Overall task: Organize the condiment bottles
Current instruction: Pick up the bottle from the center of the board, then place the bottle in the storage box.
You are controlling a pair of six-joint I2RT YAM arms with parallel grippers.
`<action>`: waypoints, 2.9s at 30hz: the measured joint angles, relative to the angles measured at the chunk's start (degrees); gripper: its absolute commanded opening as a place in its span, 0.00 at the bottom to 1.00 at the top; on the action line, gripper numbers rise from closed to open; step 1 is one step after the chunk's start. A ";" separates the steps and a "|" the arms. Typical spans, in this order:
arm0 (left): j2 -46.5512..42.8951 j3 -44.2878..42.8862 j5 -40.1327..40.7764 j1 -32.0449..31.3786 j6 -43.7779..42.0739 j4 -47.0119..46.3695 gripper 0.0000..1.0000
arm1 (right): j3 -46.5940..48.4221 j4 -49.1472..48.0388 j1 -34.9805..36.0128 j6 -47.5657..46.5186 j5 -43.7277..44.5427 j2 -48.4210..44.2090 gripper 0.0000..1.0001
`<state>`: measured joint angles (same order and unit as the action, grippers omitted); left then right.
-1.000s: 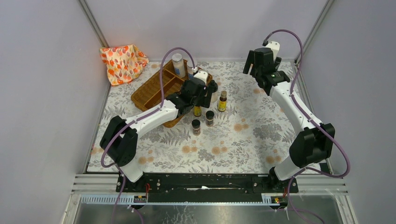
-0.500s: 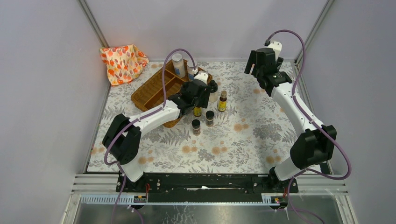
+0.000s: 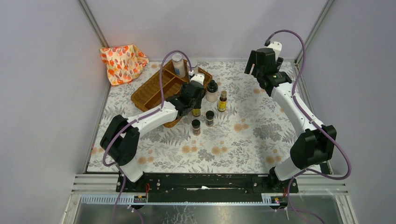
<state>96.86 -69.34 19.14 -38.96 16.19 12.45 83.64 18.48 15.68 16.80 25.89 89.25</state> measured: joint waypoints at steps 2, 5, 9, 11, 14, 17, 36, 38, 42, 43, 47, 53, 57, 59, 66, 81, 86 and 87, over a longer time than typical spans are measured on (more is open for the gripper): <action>-0.44 0.46 0.17 0.02 0.09 0.04 0.22 | 0.00 0.00 0.00 0.00 0.02 0.00 0.90; -0.83 0.94 0.46 0.02 -0.04 0.02 0.09 | 0.00 0.00 0.00 0.00 0.02 0.00 0.90; -0.90 0.98 0.55 0.02 -0.07 0.04 0.00 | 0.00 0.02 0.00 0.00 0.07 0.00 0.90; -0.90 0.98 0.57 0.02 -0.07 0.04 0.00 | 0.00 0.02 0.00 0.00 0.07 0.00 0.89; -0.92 1.01 0.57 0.02 -0.11 0.02 0.00 | -0.04 0.02 0.00 0.00 0.09 -0.02 0.89; -0.96 1.01 0.57 0.02 -0.31 0.02 0.00 | -0.09 0.02 0.00 0.00 0.13 -0.02 0.89; -7.08 -1.42 1.20 0.02 -1.38 3.48 0.00 | -0.09 0.07 -0.02 -0.02 0.17 -0.07 0.89; -7.91 -2.49 1.70 0.02 -1.36 4.98 0.00 | -0.09 0.07 -0.02 -0.02 0.20 -0.07 0.89; -9.90 -4.74 3.06 0.02 -1.22 7.63 0.00 | -0.09 0.11 -0.02 -0.02 0.20 -0.07 0.89; -10.47 -5.16 3.43 0.02 -1.09 8.15 0.00 | -0.09 0.11 -0.02 -0.02 0.20 -0.07 0.89; -13.33 -6.27 5.68 0.02 -0.31 9.62 0.00 | -0.09 0.17 -0.02 0.00 0.20 -0.17 0.89; -16.65 -7.21 10.97 0.20 -0.02 11.52 0.00 | -0.09 0.52 -0.02 -0.02 0.42 -0.74 0.89; -16.87 -8.48 13.18 2.34 -0.07 11.98 0.00 | -0.09 0.52 -0.04 -0.04 0.59 -0.87 0.89; -16.79 -9.09 13.62 4.17 -0.09 12.11 0.00 | -0.09 0.52 -0.04 -0.09 0.61 -0.87 0.89; -14.80 -12.76 13.88 11.61 -0.31 12.92 0.00 | -0.02 0.52 -0.04 -0.76 0.79 -0.87 0.89; -3.69 -14.69 9.03 19.50 -0.42 7.34 0.00 | 1.29 -0.28 -0.09 -0.98 1.62 1.29 0.89; -0.48 -13.49 6.99 20.31 -0.28 2.93 0.00 | 1.29 -1.11 -0.33 -0.98 1.60 2.56 0.89; 0.09 -13.03 6.58 20.59 -0.24 1.84 0.00 | 1.29 -1.22 -0.48 -0.98 1.57 2.67 0.89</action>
<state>96.95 -82.37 25.71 -18.37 15.94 14.28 84.93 17.26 15.20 15.81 27.46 91.92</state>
